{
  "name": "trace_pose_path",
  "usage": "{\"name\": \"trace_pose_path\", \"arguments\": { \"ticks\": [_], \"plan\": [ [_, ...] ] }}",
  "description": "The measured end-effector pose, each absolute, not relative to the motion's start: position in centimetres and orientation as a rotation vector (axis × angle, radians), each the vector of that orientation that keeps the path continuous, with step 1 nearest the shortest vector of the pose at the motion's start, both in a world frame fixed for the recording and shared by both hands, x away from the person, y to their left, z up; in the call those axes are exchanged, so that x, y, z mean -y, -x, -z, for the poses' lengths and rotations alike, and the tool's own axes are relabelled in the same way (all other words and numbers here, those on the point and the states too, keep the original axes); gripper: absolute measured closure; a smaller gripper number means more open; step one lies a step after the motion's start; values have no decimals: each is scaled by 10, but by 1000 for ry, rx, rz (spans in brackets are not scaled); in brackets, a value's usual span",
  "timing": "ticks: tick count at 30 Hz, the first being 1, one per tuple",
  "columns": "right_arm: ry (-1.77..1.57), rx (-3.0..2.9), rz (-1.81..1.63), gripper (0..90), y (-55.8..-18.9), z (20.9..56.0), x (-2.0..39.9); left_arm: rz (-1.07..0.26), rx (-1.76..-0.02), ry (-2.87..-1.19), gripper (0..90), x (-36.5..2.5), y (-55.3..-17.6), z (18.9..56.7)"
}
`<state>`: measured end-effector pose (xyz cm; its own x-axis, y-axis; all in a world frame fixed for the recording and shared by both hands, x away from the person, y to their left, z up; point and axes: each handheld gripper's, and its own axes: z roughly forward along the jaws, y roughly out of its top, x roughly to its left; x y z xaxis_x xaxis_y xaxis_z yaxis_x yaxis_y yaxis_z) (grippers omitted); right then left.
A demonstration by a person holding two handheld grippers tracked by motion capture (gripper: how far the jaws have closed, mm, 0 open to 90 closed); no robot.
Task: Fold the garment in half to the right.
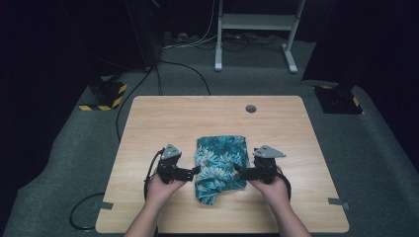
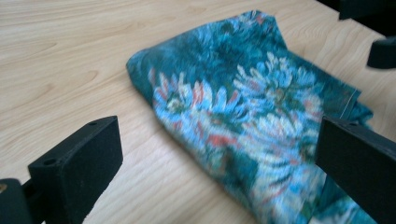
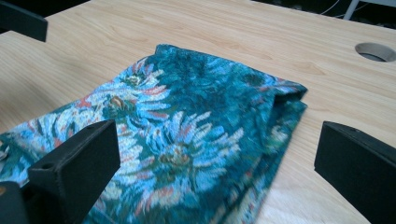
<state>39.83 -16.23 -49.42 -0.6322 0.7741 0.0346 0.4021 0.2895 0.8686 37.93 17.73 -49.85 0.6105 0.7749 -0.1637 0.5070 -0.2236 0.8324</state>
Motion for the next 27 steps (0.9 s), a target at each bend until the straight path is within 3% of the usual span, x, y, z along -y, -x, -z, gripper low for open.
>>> {"name": "trace_pose_path", "arguments": {
  "ticks": [17,27],
  "plan": [
    [-1055,-2161,-1246,0,-364,499,210,-403,-1084,-1867,13,-234,-332,506],
    [-1115,-2167,-1133,0,-329,520,257,-421,-1157,-1927,15,-256,-295,534]
  ]
}}
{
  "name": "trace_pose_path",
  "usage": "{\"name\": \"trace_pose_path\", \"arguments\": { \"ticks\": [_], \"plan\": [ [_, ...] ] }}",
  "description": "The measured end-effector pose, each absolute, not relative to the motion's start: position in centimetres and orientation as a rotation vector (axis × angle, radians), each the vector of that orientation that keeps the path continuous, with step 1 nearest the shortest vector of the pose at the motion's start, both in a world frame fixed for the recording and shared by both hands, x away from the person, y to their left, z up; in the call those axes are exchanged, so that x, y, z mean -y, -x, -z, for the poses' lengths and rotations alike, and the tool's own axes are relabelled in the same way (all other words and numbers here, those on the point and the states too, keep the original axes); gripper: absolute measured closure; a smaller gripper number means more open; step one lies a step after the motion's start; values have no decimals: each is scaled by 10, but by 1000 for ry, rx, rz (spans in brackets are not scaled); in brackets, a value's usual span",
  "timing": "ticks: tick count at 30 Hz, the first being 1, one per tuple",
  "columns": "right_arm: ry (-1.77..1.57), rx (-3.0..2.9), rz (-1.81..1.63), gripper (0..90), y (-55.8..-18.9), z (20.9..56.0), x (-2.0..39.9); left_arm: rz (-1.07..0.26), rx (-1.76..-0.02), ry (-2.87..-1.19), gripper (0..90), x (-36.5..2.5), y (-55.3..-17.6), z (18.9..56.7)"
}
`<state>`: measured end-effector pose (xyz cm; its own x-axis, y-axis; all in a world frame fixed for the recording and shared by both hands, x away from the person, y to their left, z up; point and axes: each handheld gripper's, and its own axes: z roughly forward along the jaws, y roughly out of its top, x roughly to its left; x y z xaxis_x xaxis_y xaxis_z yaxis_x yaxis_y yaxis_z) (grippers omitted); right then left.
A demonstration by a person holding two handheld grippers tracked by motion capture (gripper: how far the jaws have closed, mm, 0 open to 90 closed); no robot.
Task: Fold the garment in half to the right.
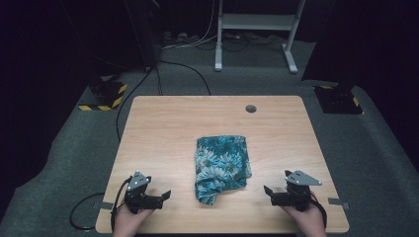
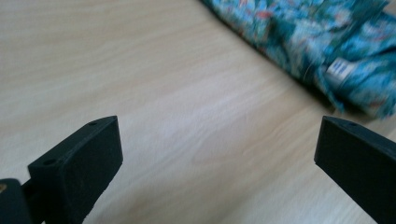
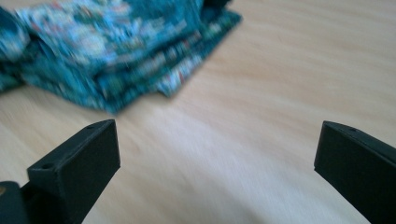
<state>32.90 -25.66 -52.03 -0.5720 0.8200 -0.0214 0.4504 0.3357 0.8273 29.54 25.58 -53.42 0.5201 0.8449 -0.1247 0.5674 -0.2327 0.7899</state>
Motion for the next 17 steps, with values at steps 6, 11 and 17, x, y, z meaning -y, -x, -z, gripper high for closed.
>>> {"name": "trace_pose_path", "arguments": {
  "ticks": [6,11,17],
  "plan": [
    [-1156,-2201,-1012,0,-316,543,275,-478,-1193,-2018,17,-253,-289,548],
    [-1186,-2211,-970,0,-316,544,276,-523,-1200,-2079,9,-247,-290,549],
    [-1207,-2209,-966,3,-316,545,276,-522,-1200,-2079,9,-246,-289,549]
  ]
}}
